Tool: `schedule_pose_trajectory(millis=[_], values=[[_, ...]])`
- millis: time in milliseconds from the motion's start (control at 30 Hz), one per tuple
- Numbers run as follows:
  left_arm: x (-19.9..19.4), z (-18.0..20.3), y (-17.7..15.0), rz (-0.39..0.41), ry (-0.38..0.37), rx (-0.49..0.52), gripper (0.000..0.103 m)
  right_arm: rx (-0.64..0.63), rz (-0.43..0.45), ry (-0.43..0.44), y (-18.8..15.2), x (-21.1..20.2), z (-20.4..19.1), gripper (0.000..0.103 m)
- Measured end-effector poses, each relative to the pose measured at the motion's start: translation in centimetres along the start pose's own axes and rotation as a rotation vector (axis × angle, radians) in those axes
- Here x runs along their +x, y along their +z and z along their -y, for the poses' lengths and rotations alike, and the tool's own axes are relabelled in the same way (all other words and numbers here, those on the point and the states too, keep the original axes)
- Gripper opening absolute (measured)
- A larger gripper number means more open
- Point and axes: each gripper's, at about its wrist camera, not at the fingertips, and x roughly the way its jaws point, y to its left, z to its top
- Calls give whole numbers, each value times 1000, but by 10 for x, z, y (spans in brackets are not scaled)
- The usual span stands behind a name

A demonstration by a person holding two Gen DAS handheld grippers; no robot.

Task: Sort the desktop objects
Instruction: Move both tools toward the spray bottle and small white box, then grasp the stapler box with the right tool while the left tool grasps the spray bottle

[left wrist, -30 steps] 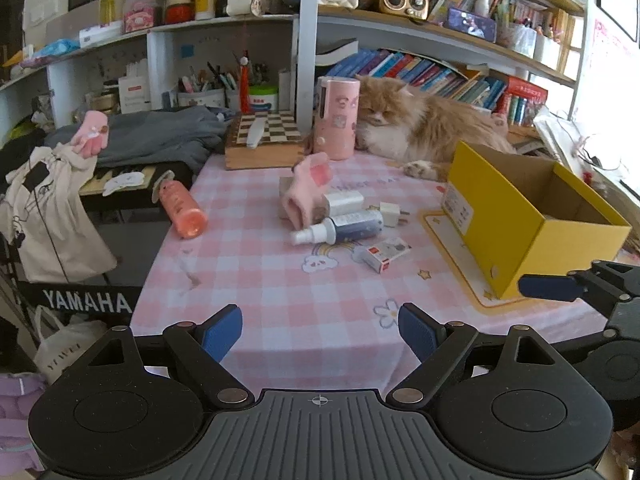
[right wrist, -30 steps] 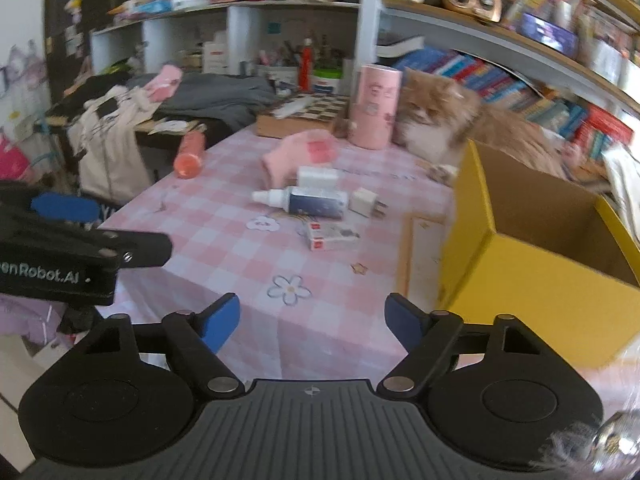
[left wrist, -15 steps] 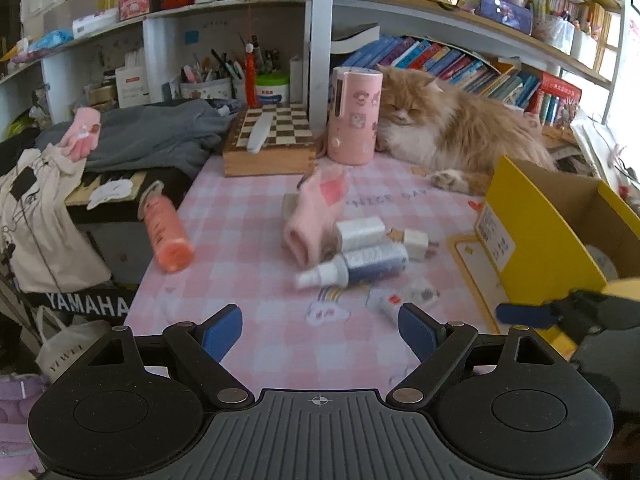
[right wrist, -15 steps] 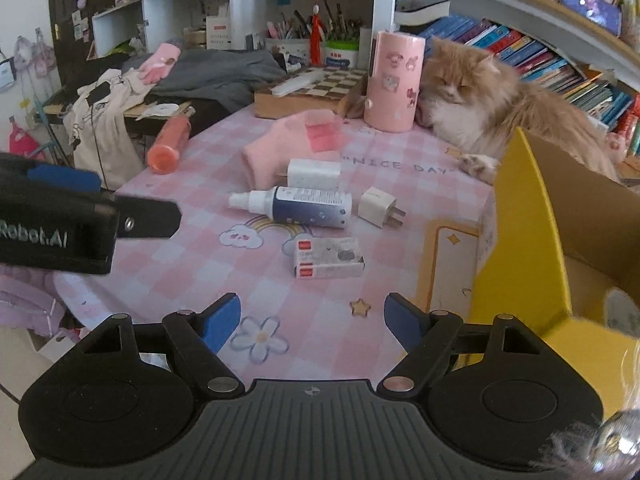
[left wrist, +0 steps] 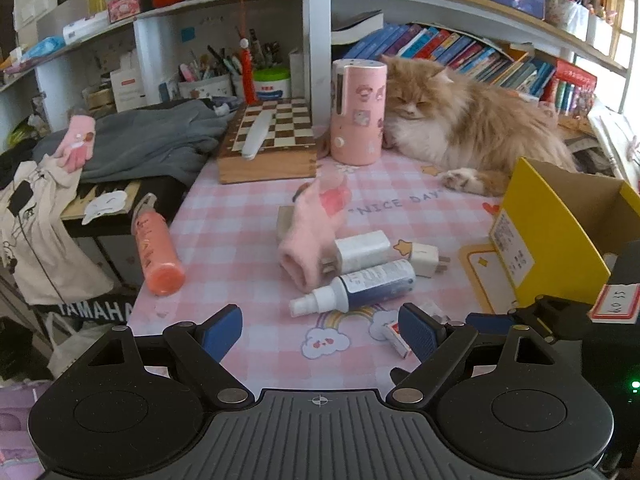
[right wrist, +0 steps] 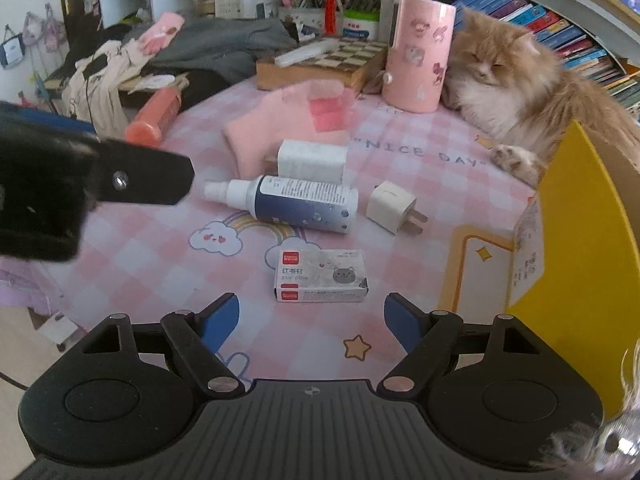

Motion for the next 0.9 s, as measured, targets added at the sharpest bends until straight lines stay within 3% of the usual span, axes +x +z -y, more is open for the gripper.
schedule_pose_trajectory(millis=[367, 400, 533, 733, 900], values=[[10, 4, 7, -21, 23, -1, 88, -2, -37, 41, 6, 21, 7, 78], [10, 5, 8, -21, 24, -1, 88, -4, -34, 44, 6, 22, 8, 77], [13, 7, 9, -26, 22, 5, 88, -6, -17, 47, 10, 21, 12, 51], [29, 9, 13, -50, 20, 22, 88, -20, -19, 74, 13, 16, 19, 51], [42, 7, 17, -55, -9, 23, 88, -141, 23, 52, 16, 0, 16, 51]])
